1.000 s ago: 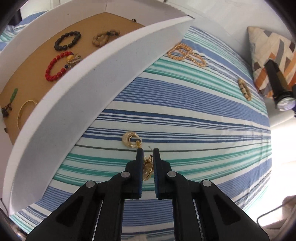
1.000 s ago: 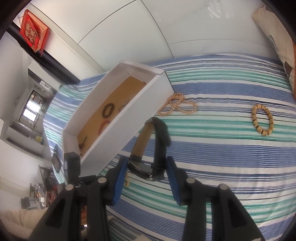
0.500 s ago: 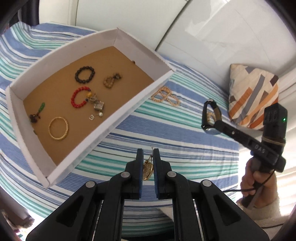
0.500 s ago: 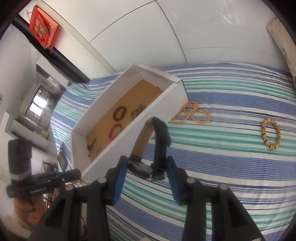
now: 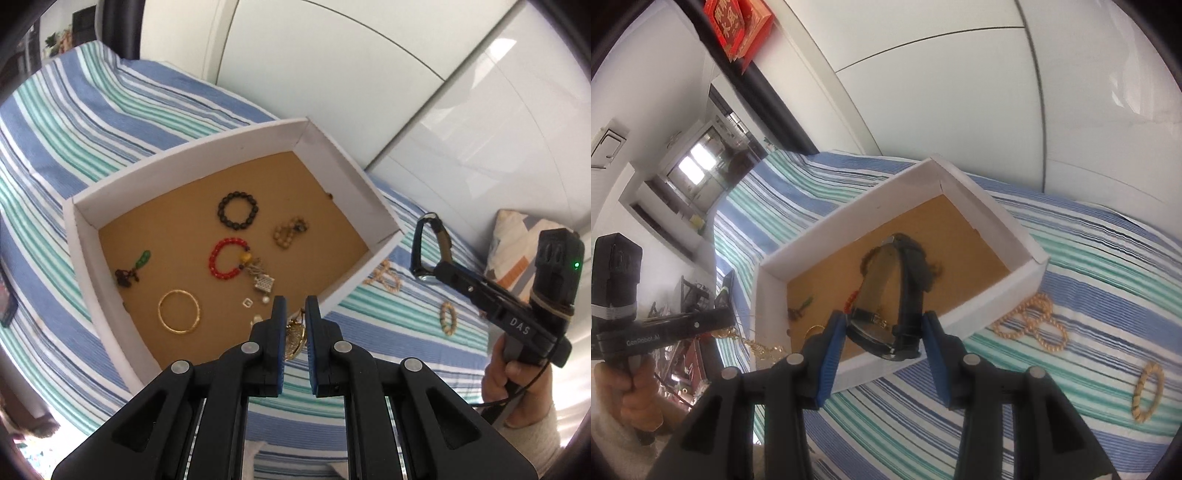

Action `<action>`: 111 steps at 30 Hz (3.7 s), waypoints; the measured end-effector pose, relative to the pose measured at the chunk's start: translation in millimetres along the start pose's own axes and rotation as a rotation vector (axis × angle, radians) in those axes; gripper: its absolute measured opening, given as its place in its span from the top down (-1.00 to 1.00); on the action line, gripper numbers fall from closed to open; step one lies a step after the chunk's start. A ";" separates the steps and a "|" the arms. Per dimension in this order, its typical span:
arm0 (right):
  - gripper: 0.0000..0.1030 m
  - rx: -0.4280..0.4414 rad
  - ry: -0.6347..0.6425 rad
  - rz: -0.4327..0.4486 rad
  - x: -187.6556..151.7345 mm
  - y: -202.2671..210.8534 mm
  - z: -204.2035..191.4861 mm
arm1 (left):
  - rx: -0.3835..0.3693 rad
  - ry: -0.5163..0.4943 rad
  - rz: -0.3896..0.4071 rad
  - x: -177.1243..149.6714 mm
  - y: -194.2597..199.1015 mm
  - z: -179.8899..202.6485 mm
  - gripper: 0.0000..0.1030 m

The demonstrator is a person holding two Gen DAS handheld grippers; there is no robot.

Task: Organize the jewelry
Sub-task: 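Carry the gold chain and watch into the white tray and open both tools, then withdraw both open tools from the tray, then grasp the gold bead necklace with the left tool while the right tool grasps the wooden bead bracelet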

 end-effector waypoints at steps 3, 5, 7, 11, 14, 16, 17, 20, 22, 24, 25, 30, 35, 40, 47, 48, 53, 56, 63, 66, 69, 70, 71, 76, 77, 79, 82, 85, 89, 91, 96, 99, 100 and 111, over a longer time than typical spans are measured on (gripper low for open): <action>0.16 0.001 0.037 -0.030 18.4 -21.3 -7.1 | 0.011 0.042 -0.021 8.5 -20.6 -20.4 0.85; 0.16 0.001 0.058 -0.064 27.3 -38.5 -10.9 | 0.015 0.064 -0.037 11.0 -34.7 -30.4 0.85; 0.16 -0.004 0.070 -0.100 32.9 -58.3 -12.7 | 0.021 0.082 -0.057 11.3 -48.5 -38.3 0.85; 0.16 -0.022 0.100 -0.175 37.8 -98.4 -12.4 | 0.036 0.102 -0.098 11.1 -76.9 -49.1 0.85; 0.16 -0.040 0.108 -0.215 38.0 -125.8 -7.5 | 0.055 0.112 -0.121 9.8 -97.1 -55.0 0.84; 0.16 -0.050 0.110 -0.233 36.9 -139.7 -4.2 | 0.072 0.110 -0.135 8.8 -111.0 -57.4 0.84; 0.13 -0.049 0.109 -0.243 35.8 -146.3 -2.5 | 0.083 0.105 -0.140 8.2 -116.7 -58.2 0.82; 0.03 -0.047 0.098 -0.276 32.1 -158.6 2.3 | 0.133 0.104 -0.156 4.5 -129.3 -60.8 0.50; 0.01 -0.051 0.084 -0.264 31.4 -151.9 4.9 | 0.140 0.106 -0.144 0.0 -126.4 -61.5 0.16; 0.01 -0.033 0.075 -0.228 30.0 -133.7 7.1 | 0.155 0.088 -0.121 -5.5 -115.8 -56.7 0.01; 0.01 -0.026 0.073 -0.197 27.7 -119.1 7.6 | 0.156 0.075 -0.109 -8.1 -109.0 -52.4 -0.03; -0.08 -0.112 0.045 -0.015 -2.3 -38.1 23.1 | 0.168 -0.035 -0.035 -21.4 -80.5 -14.2 -0.30; -0.08 -0.238 -0.131 0.050 -86.1 7.5 73.1 | 0.134 -0.198 -0.063 -47.1 -87.1 43.7 -0.41; -0.08 -0.314 -0.314 -0.055 -191.8 2.5 118.4 | 0.129 -0.368 -0.201 -77.7 -132.6 102.2 -0.41; -0.08 -0.303 -0.528 -0.028 -262.7 27.9 149.2 | 0.190 -0.509 -0.263 -100.3 -170.1 153.3 -0.41; -0.08 -0.307 -0.533 -0.018 -263.4 30.7 148.2 | 0.202 -0.527 -0.258 -102.0 -171.4 158.9 -0.41; -0.08 -0.325 -0.541 0.027 -269.8 47.6 143.3 | 0.245 -0.589 -0.230 -109.2 -176.1 177.2 -0.41; -0.08 -0.323 -0.553 0.033 -271.4 44.7 140.2 | 0.262 -0.610 -0.218 -111.6 -176.1 182.4 -0.41; -0.08 -0.320 -0.563 0.025 -277.7 43.4 142.4 | 0.285 -0.628 -0.205 -110.7 -180.6 188.6 -0.41; -0.08 -0.318 -0.561 0.024 -275.3 42.4 143.7 | 0.288 -0.622 -0.217 -107.9 -187.0 185.6 -0.41; -0.08 -0.314 -0.557 0.011 -273.5 37.1 145.8 | 0.267 -0.594 -0.259 -100.3 -203.2 179.5 -0.41; -0.08 -0.310 -0.559 0.005 -273.7 34.6 147.1 | 0.256 -0.578 -0.274 -96.9 -208.2 176.3 -0.41; -0.08 -0.306 -0.563 -0.001 -274.5 32.0 148.7 | 0.247 -0.559 -0.290 -92.4 -214.4 173.2 -0.41; -0.08 -0.291 -0.594 -0.018 -281.8 25.2 158.3 | 0.220 -0.504 -0.298 -61.4 -234.8 173.5 -0.41; -0.08 -0.290 -0.602 -0.019 -283.9 24.7 161.0 | 0.212 -0.503 -0.290 -53.8 -238.1 177.7 -0.41; -0.08 -0.287 -0.620 -0.020 -286.7 23.5 166.2 | 0.201 -0.502 -0.260 -33.4 -247.4 190.8 -0.41; -0.08 -0.276 -0.646 -0.016 -288.7 21.4 174.4 | 0.195 -0.480 -0.208 0.6 -265.9 211.5 -0.40; -0.08 -0.275 -0.650 -0.005 -284.9 22.0 180.4 | 0.222 -0.429 -0.159 30.2 -287.8 223.1 -0.39; -0.08 -0.301 -0.626 0.038 -269.5 34.3 194.5 | 0.220 -0.304 -0.189 52.0 -320.4 216.6 -0.15; -0.08 -0.332 -0.604 0.067 -256.9 42.4 208.6 | 0.218 -0.282 -0.140 53.2 -323.0 217.4 -0.11; -0.08 -0.396 -0.531 0.063 -207.4 39.3 265.2 | 0.254 -0.409 -0.092 41.2 -326.0 227.6 0.86; -0.08 -0.420 -0.487 0.001 -175.3 14.1 298.2 | 0.192 -0.454 -0.133 29.3 -320.9 219.9 0.89; -0.08 -0.437 -0.471 -0.024 -167.1 3.7 305.7 | 0.166 -0.464 -0.156 23.5 -317.9 215.2 0.90; 0.72 -0.421 -0.499 -0.129 -183.5 -20.6 294.5 | 0.005 -0.531 -0.292 -50.9 -258.5 170.5 0.90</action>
Point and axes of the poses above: each gripper's, at about its wrist camera, not at the fingertips, and y roughly against the way its jaws point, z to its right, x to its top, the point moved 3 cm from there along -y, roughly the way its jaws point, and after that the axes turned 15 degrees about -z, right-handed, at the moved point
